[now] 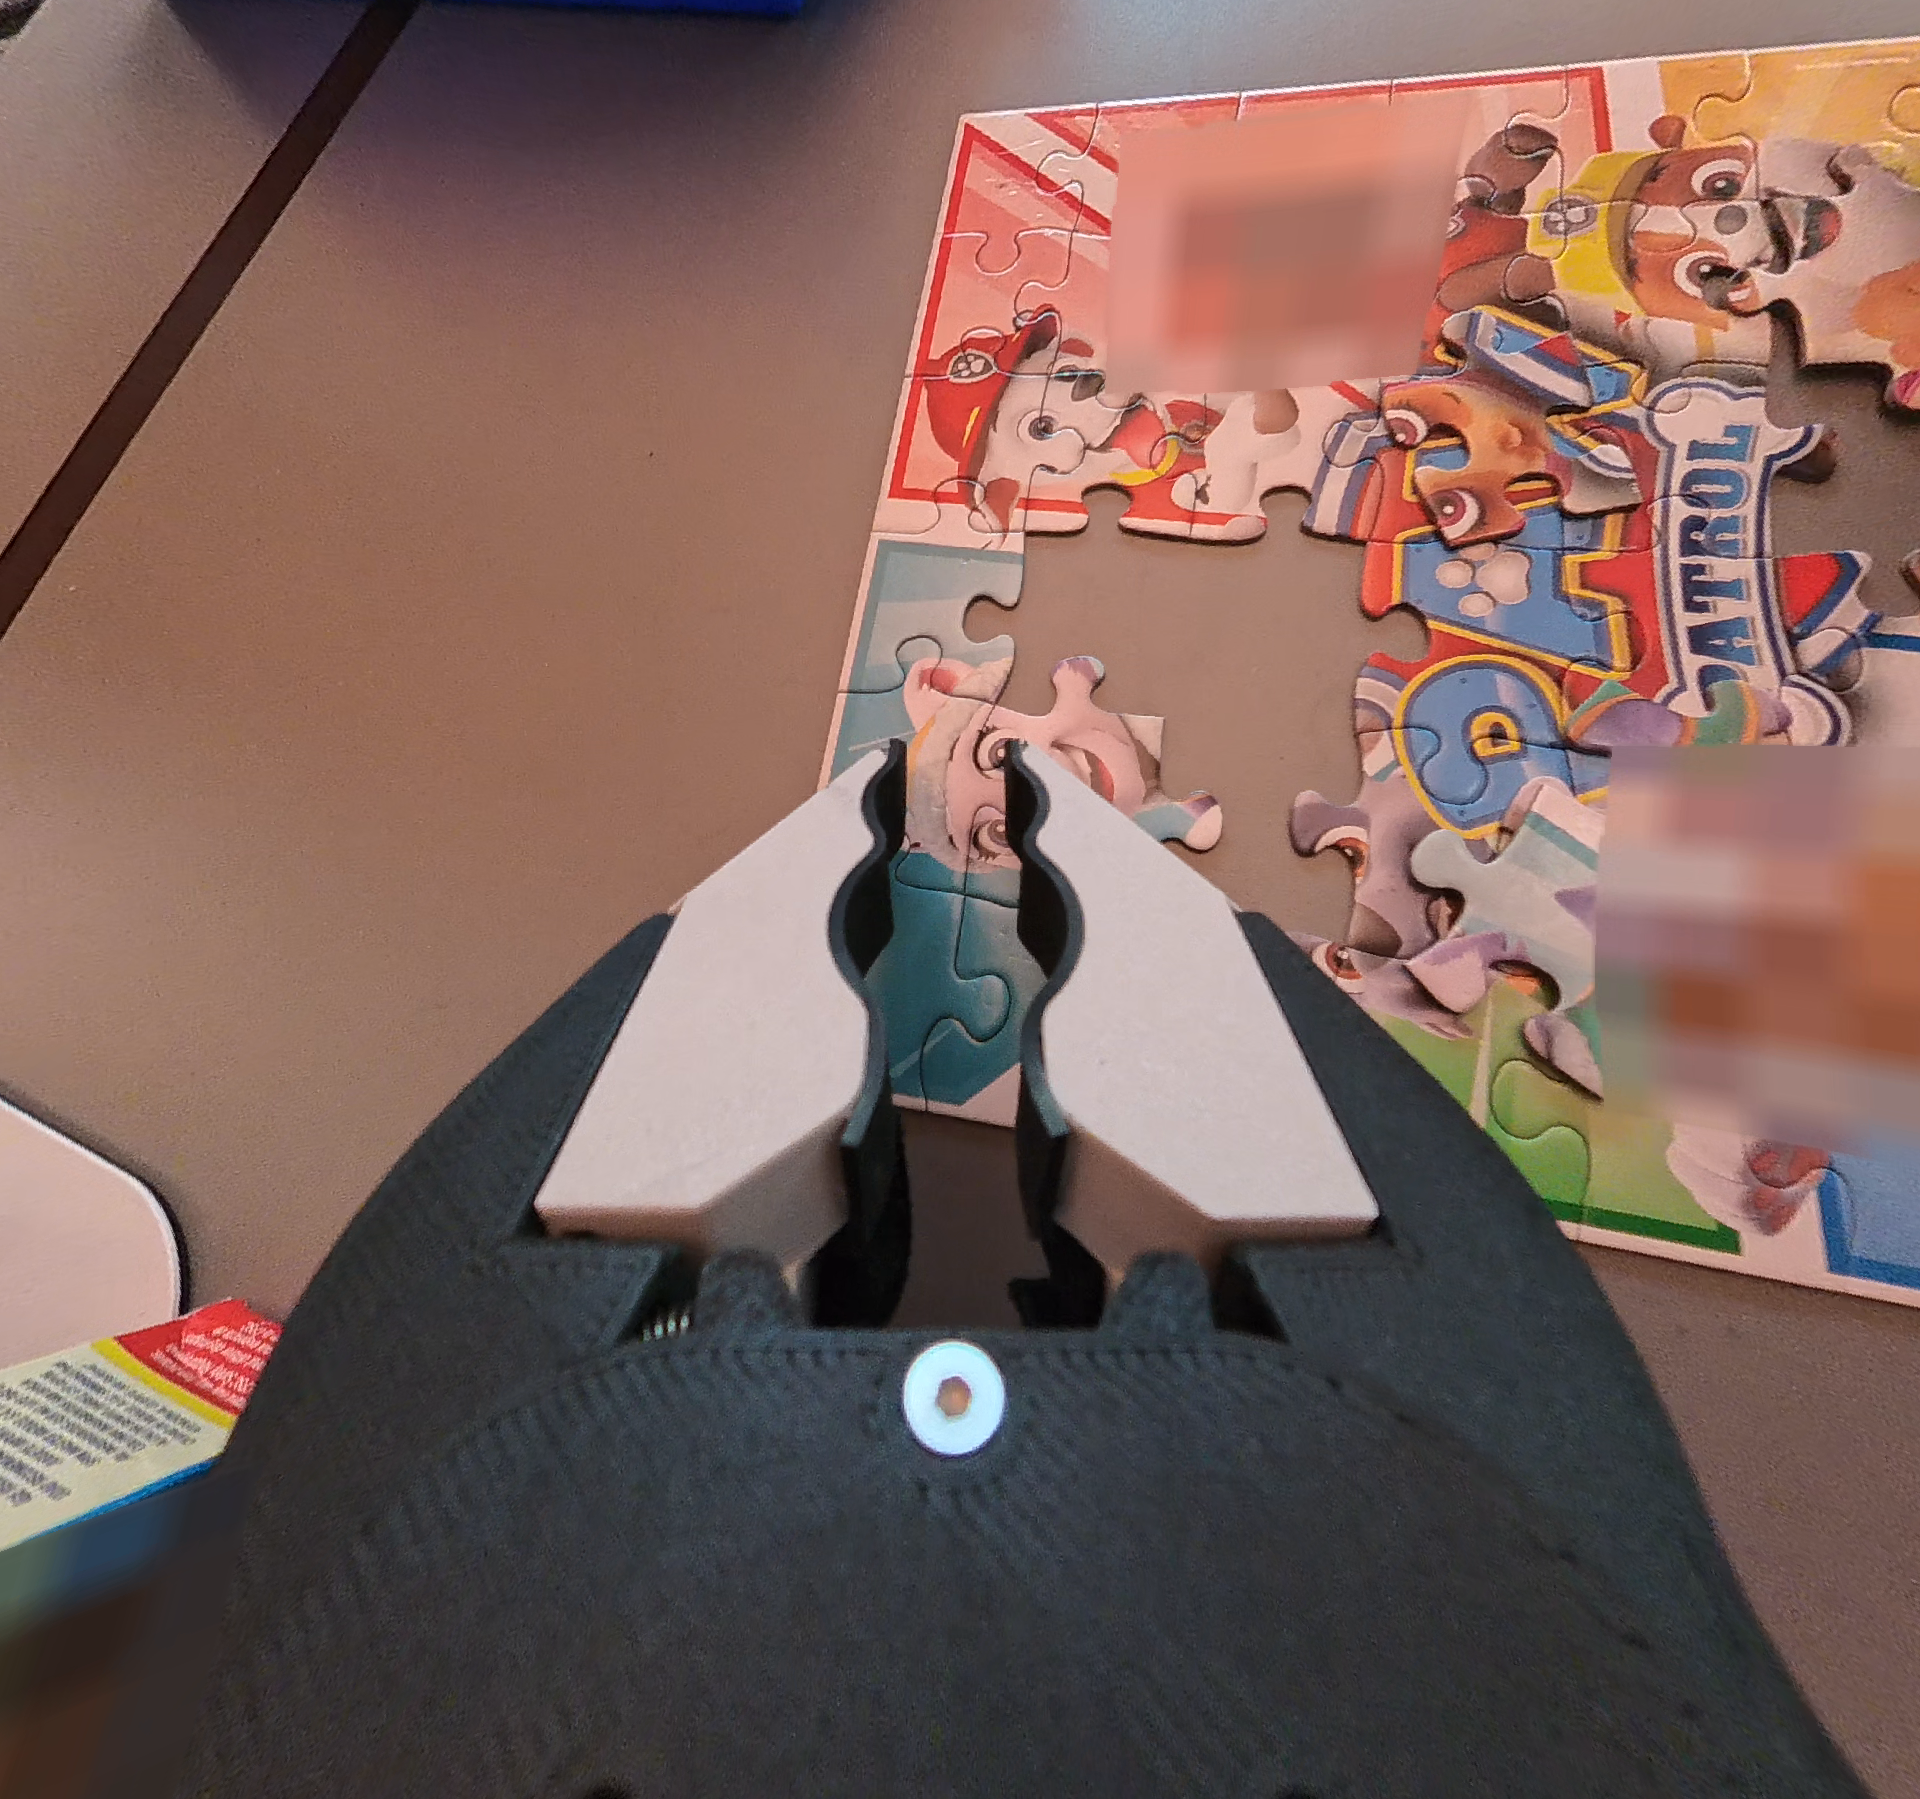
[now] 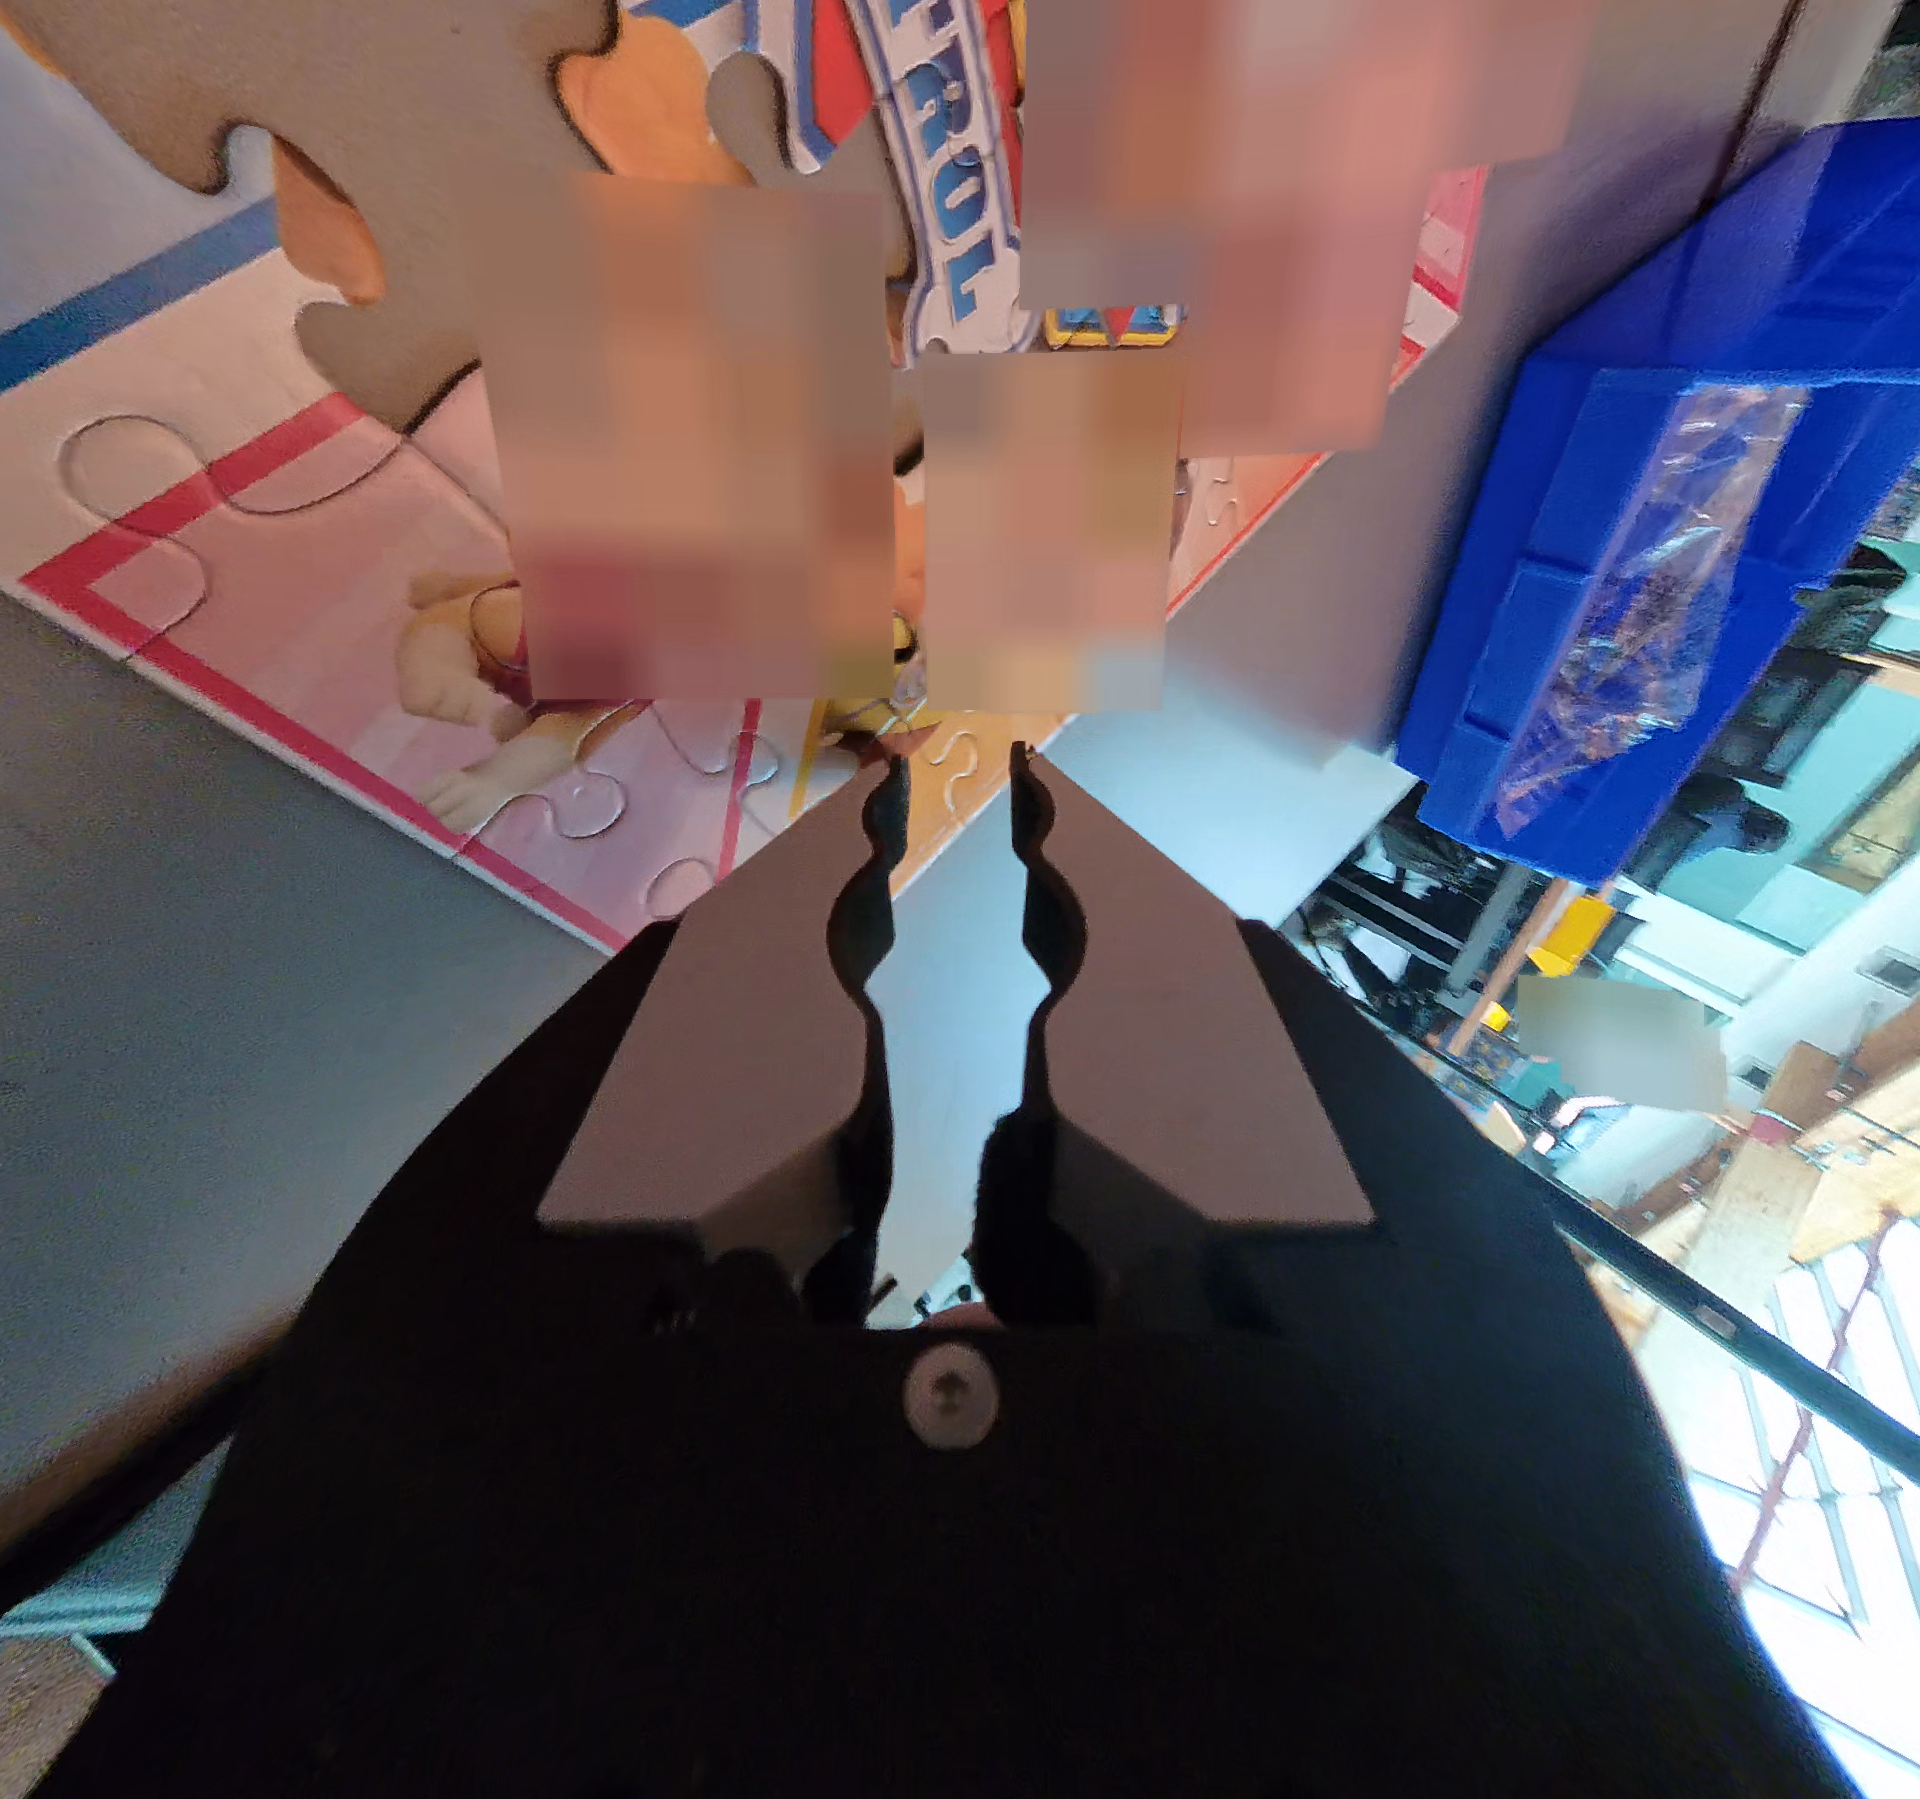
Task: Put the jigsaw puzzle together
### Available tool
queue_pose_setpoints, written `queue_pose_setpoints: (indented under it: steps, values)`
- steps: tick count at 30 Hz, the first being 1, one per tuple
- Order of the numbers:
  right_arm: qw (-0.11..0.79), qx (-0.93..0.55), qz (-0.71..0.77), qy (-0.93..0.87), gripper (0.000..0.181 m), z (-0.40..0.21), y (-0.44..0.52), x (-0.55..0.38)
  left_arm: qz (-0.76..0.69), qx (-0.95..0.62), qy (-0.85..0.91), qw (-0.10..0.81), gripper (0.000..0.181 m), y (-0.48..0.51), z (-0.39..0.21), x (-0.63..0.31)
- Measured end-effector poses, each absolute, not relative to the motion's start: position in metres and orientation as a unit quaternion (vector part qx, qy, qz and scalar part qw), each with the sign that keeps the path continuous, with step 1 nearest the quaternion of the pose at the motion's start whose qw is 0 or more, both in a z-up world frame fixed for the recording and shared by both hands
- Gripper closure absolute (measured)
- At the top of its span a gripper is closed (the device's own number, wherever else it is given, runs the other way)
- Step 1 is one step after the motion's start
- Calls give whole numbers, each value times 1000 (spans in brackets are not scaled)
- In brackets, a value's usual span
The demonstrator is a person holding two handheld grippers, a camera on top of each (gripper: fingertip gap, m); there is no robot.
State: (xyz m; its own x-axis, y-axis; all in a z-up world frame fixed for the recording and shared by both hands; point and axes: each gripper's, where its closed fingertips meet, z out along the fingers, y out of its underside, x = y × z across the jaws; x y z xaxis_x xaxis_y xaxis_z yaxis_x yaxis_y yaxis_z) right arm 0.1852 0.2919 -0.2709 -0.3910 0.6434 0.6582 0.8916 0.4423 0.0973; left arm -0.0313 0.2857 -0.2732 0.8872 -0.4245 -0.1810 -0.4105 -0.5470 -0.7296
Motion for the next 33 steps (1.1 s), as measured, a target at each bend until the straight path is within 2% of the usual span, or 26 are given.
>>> queue_pose_setpoints:
  steps: [7, 9, 15, 22, 33]
  values:
    - [291, -575, -65, -762, 171, -260, 292, 193, -21, -866, 261, 427, 156, 282, -256, -11]
    - [294, -605, 0, -740, 177, -259, 295, 189, -43, -855, 284, 432, 154, 280, -249, 14]
    - [266, -638, 127, -711, 179, -269, 296, 173, -85, -825, 378, 412, 147, 272, -248, 110]
    - [257, -643, 138, -708, 181, -277, 299, 169, -75, -836, 393, 376, 144, 282, -273, 142]
    - [261, -627, 114, -725, 181, -275, 300, 160, -71, -859, 349, 368, 147, 281, -265, 102]
